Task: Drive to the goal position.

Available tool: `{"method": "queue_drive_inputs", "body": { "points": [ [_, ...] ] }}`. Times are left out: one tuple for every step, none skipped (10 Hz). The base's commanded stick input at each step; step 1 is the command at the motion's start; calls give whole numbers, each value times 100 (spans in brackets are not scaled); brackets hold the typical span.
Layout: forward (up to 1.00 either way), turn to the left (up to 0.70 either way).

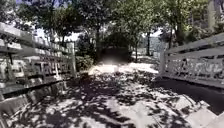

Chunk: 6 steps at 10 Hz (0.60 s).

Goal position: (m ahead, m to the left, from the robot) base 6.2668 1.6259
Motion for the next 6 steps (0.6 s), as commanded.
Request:
{"method": "queue_drive_inputs", "body": {
  "points": [
    [45, 0],
    [45, 0],
    [45, 0],
    [45, 0],
    [45, 0],
    [45, 0]
  ]
}}
